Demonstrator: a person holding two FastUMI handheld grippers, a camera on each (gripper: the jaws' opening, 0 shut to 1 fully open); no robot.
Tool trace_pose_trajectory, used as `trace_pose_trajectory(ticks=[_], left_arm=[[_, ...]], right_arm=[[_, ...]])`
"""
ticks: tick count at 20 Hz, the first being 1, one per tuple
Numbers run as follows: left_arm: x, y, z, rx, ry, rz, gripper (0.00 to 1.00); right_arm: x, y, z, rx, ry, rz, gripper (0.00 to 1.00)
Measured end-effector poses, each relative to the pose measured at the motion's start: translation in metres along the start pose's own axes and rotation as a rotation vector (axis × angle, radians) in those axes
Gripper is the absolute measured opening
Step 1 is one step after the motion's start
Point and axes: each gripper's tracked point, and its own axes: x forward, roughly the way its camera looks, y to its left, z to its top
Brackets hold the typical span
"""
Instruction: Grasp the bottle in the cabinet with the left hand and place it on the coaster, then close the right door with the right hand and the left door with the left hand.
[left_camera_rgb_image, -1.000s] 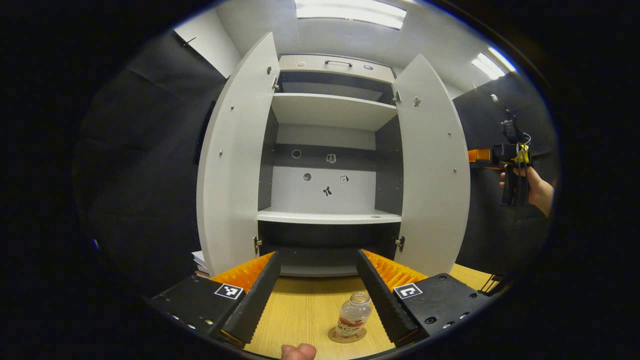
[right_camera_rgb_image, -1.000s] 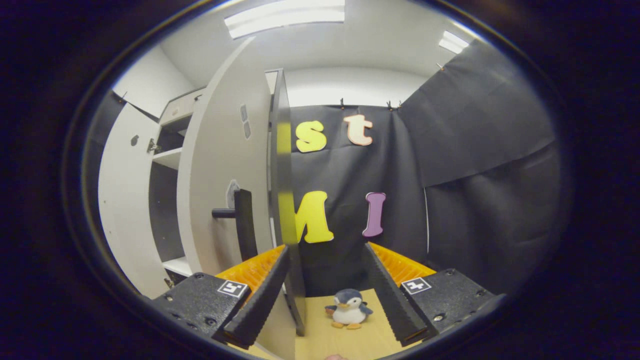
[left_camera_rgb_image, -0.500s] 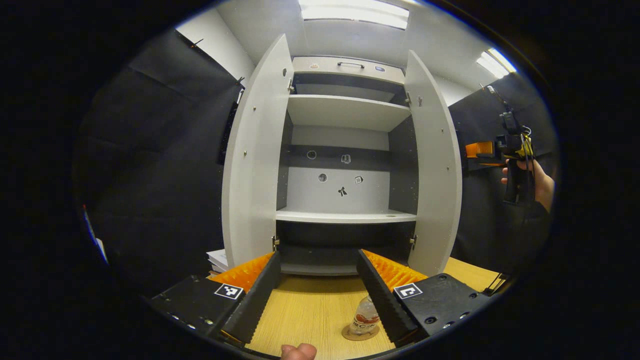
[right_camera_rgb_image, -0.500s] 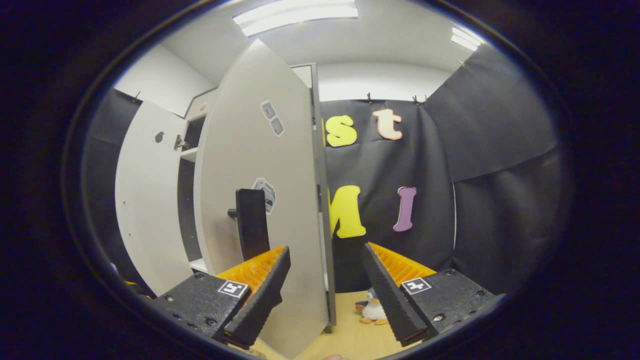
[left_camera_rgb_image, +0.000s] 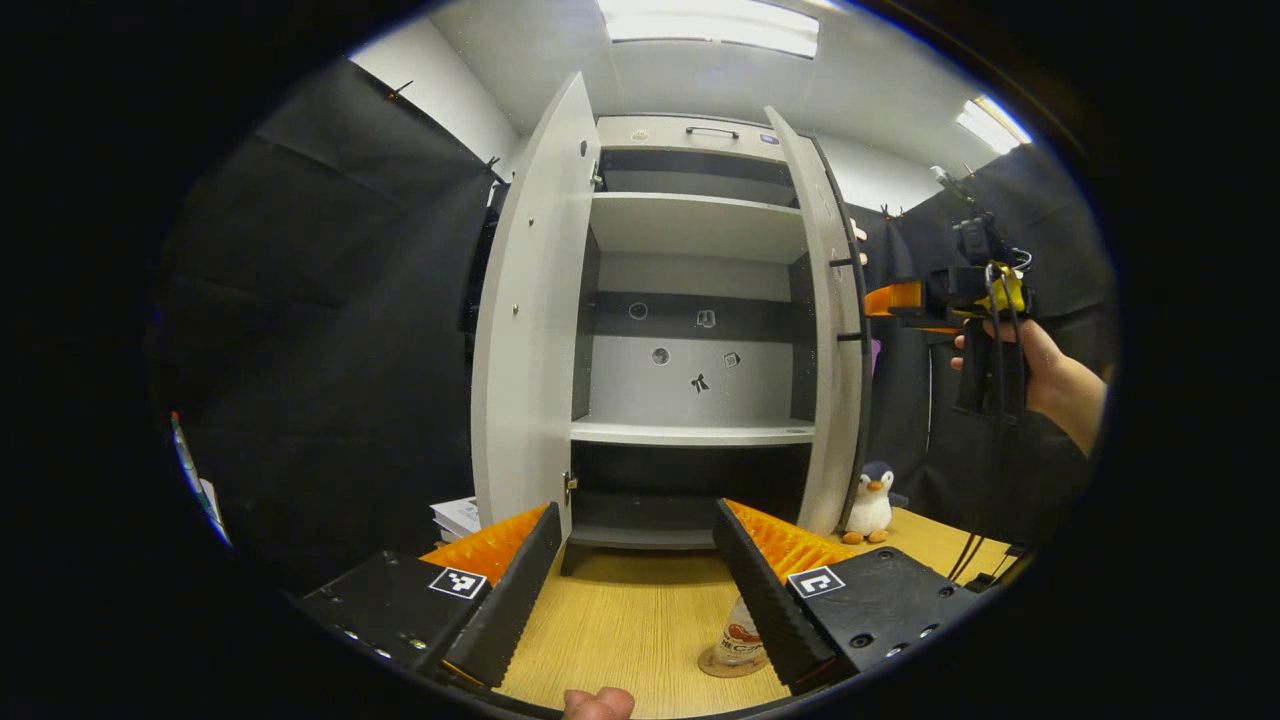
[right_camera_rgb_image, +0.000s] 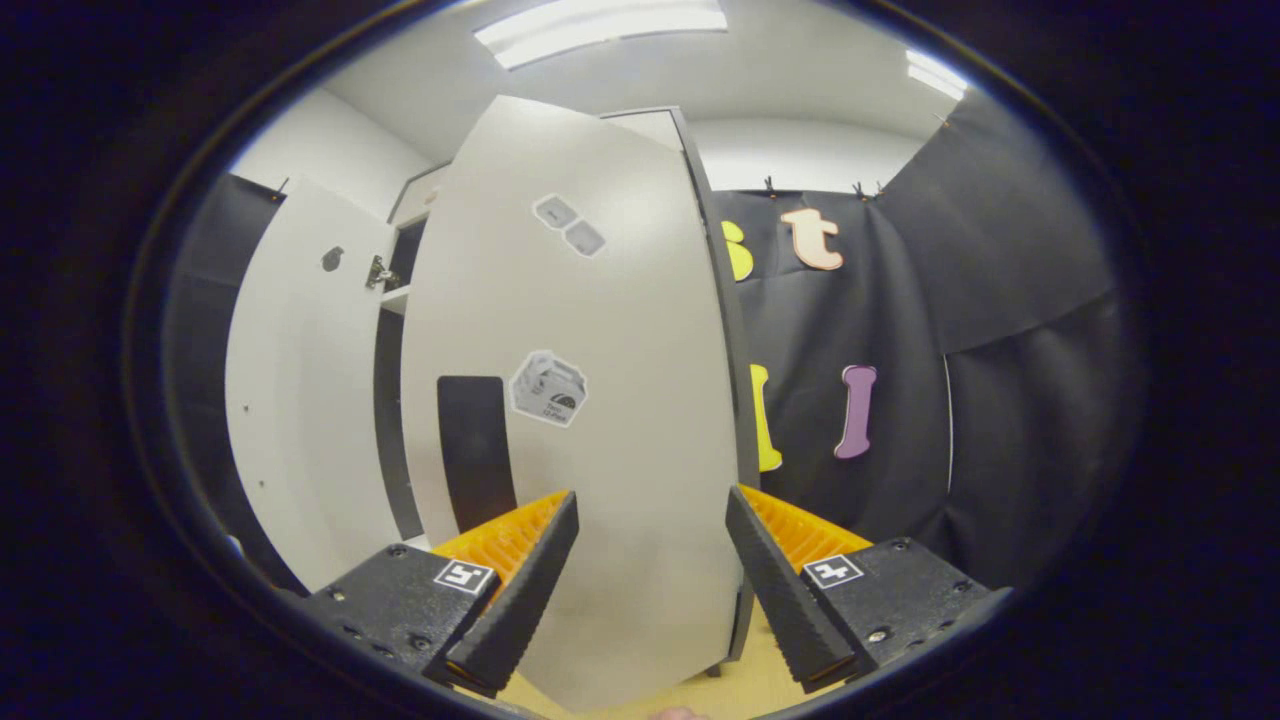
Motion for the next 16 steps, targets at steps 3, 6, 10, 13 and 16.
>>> trace_pose_trajectory(ticks=[3, 6, 10, 13, 16], left_arm=[[0.0, 0.005, -0.001, -0.015, 0.008, 0.011, 0.94], [0.0, 0.008, -0.001, -0.019, 0.018, 0.007, 0.93], [0.0, 0.007, 0.004, -0.059, 0.029, -0.018, 0.94], [0.005, 0.008, 0.011, -0.079, 0.024, -0.027, 0.94], [0.006, 0.006, 0.016, -0.102, 0.019, -0.038, 0.94]], right_arm=[[-0.006, 0.0, 0.001, 0.003, -0.012, -0.007, 0.92], [-0.027, -0.003, 0.005, -0.023, -0.037, -0.01, 0.92], [-0.065, 0.0, 0.014, -0.037, -0.078, -0.003, 0.92], [-0.097, 0.004, 0.009, -0.035, -0.079, -0.013, 0.97], [-0.128, 0.013, -0.003, -0.045, -0.088, -0.016, 0.97]])
